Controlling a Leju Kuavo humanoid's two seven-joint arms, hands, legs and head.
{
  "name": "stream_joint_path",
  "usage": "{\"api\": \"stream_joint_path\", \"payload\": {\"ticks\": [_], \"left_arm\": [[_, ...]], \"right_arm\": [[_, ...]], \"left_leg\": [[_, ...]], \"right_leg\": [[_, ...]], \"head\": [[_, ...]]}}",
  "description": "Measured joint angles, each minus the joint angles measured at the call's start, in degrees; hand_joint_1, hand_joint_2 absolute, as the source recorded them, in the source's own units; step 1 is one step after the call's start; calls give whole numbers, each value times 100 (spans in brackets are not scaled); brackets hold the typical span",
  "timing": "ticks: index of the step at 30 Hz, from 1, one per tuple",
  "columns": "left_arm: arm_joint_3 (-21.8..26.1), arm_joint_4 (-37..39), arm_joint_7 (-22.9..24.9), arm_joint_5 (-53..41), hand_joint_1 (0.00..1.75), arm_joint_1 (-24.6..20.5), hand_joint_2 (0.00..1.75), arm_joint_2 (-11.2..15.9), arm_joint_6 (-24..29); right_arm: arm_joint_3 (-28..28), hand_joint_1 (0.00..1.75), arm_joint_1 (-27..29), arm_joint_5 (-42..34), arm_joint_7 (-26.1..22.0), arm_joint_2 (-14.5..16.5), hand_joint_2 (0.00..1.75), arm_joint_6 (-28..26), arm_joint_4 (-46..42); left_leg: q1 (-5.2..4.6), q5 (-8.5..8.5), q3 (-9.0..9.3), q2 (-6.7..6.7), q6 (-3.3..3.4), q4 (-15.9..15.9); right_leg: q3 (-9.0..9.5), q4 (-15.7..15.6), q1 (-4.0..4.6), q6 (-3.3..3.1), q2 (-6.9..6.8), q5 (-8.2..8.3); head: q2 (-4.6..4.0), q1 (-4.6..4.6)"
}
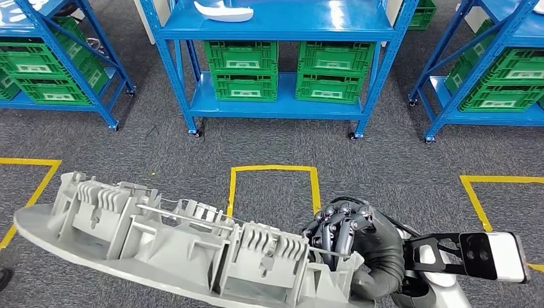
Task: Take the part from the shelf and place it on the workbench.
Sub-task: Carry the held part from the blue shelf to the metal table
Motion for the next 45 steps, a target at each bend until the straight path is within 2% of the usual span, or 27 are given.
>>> {"api": "stream_joint_path", "payload": {"ticks": [2, 3, 6, 7, 9, 11, 12, 14, 16, 18, 21, 22, 24, 25, 26, 28, 30, 32, 33, 34, 36, 37, 38, 40, 42, 44, 45], "left_arm": [[4, -3, 0, 0, 0, 4, 0, 3, -1], [3, -5, 1, -1, 0, -2, 0, 4, -1], [-2, -8, 5, -2, 0, -18, 0, 1, -16], [-2, -8, 8, -2, 0, -18, 0, -1, -25], [-3, -8, 11, -3, 0, -18, 0, -2, -44], [-3, -9, 11, -6, 0, -18, 0, -2, -68], [-3, -10, 11, -8, 0, -16, 0, -2, -79], [2, -15, 9, -8, 0, -9, 0, -2, -87], [9, -17, 7, -7, 0, 6, 0, -2, -86], [18, -19, 19, 25, 0, 30, 0, -5, -72], [9, -19, 81, 166, 0, 53, 0, -6, -14], [-1, -19, 102, 210, 0, 57, 0, -5, 3], [-25, -18, 125, 266, 0, 66, 0, -6, 21], [-35, -18, 127, 275, 0, 67, 0, -6, 20], [-42, -18, 120, 267, 0, 66, 0, -5, 9], [-46, -23, 86, 217, 0, 55, 0, 2, -28], [-41, -28, 45, 147, 0, 44, 0, 7, -56], [-31, -27, 20, 93, 0, 46, 0, 6, -64], [-29, -27, 13, 80, 0, 45, 0, 5, -64], [-29, -27, 9, 70, 0, 41, 0, 5, -64], [-33, -27, 6, 68, 0, 32, 0, 3, -64], [-34, -27, 6, 68, 0, 31, 0, 2, -64], [-35, -26, 5, 68, 0, 31, 0, -1, -64], [-38, -20, 6, 68, 0, 30, 0, -4, -64], [-39, -14, 7, 71, 0, 31, 0, -4, -62], [-40, -13, 9, 93, 0, 37, 0, -4, -49], [-41, -13, 14, 116, 0, 44, 0, -4, -37]], "right_arm": [[1, 175, -6, -9, -4, 3, 175, 1, 4], [-1, 175, -11, -13, -5, 2, 175, 2, 7], [-2, 175, -24, -40, -6, -3, 175, 2, 23], [-2, 175, -23, -55, -3, -5, 175, 3, 32], [-2, 175, -22, -80, 4, -9, 175, 5, 54], [0, 175, -26, -105, 14, -10, 175, 11, 75], [2, 175, -31, -119, 19, -9, 175, 19, 84], [8, 175, -42, -141, 34, -6, 175, 29, 102], [18, 175, -48, -140, 68, -4, 175, 17, 126], [27, 175, -51, -130, 155, 7, 175, -59, 156], [31, 175, -54, -155, 335, 32, 175, -213, 205], [33, 175, -54, -174, 372, 36, 175, -235, 222], [41, 175, -53, -199, 382, 40, 175, -216, 245], [48, 175, -53, -191, 359, 42, 175, -180, 249], [53, 175, -53, -169, 317, 43, 175, -127, 245], [59, 175, -57, -99, 186, 43, 175, 9, 212], [63, 175, -72, -36, 46, 49, 175, 133, 157], [72, 175, -83, 8, -32, 57, 175, 208, 109], [75, 175, -86, 27, -49, 59, 175, 226, 91], [78, 175, -86, 42, -58, 57, 175, 238, 79], [80, 175, -85, 59, -67, 54, 175, 244, 69], [80, 175, -82, 62, -71, 52, 175, 244, 69], [81, 175, -80, 64, -73, 50, 175, 244, 69], [82, 175, -81, 65, -84, 48, 175, 244, 69], [83, 175, -90, 65, -101, 49, 175, 246, 67], [82, 175, -99, 66, -117, 52, 175, 250, 51], [83, 175, -101, 66, -124, 54, 175, 252, 44]], "left_leg": [[6, 116, -55, 21, 93, -68], [16, 192, -101, 35, 142, -103], [20, 406, -342, 61, 208, -129], [17, 475, -433, 66, 206, -126], [20, 607, -612, 75, 187, -111], [31, 716, -790, 75, 143, -51], [27, 757, -878, 73, 114, 6], [14, 845, -995, 66, 48, 93], [18, 950, -1046, 52, -18, 109], [48, 779, -1117, 39, -85, 230], [81, -116, -1305, 37, -173, 1110], [84, -297, -1344, 38, -187, 1479], [86, -237, -1239, 38, -183, 1843], [84, -82, -1050, 37, -162, 1730], [78, 44, -766, 34, -126, 1428], [43, -3, -105, 33, -28, 535], [-8, -143, 220, 35, 43, -8], [-27, -46, 171, 48, 89, -105], [-22, 35, 114, 58, 127, -136], [-12, 127, 38, 68, 162, -167], [-4, 293, -137, 75, 206, -178], [-5, 375, -239, 75, 206, -171], [-5, 456, -343, 76, 200, -162], [4, 613, -581, 78, 170, -122], [15, 733, -816, 73, 114, -16], [13, 821, -981, 67, 47, 110], [13, 873, -1026, 66, 12, 140]], "right_leg": [[-54, 33, -15, 41, -1, -12], [-111, 146, -15, 27, 3, -136], [-426, 1127, -16, -45, 15, -847], [-491, 1481, -18, -21, 15, -984], [-378, 1700, -31, 107, 14, -897], [121, 1117, -55, 226, 12, -635], [446, 637, -56, 230, 15, -619], [820, -1, -36, 138, 24, -731], [785, -83, -16, 18, 17, -750], [676, -62, -29, -97, -29, -654], [477, -48, -17, -202, -82, -460], [399, -39, -5, -206, -92, -391], [222, -8, 19, -200, -104, -255], [133, 8, 31, -195, -105, -196], [60, 20, 44, -190, -102, -140], [-27, 32, 73, -157, -98, -41], [-72, 22, 66, -85, -105, 65], [-122, 16, 40, -20, -102, 137], [-173, 82, 37, -23, -87, 60], [-248, 245, 38, -48, -69, -117], [-444, 883, 35, -116, -35, -653], [-522, 1260, 29, -112, -27, -849], [-550, 1560, 20, -70, -22, -920], [-357, 1661, -11, 91, -19, -720], [211, 1010, -45, 195, -19, -537], [737, 206, -39, 131, -9, -702], [844, -1, -20, 71, -5, -797]], "head": [[-1, 2], [-1, 13], [-1, 45], [-1, 47], [-1, 49], [0, 50], [0, 50], [0, 48], [0, 44], [-1, 35], [-2, 10], [-2, 9], [-2, 9], [-2, 8], [-1, 8], [-1, 12], [-1, 13], [-1, 10], [-1, 15], [-1, 24], [-2, 39], [-1, 44], [-2, 44], [-2, 46], [-2, 48], [-1, 45], [-1, 47]]}}
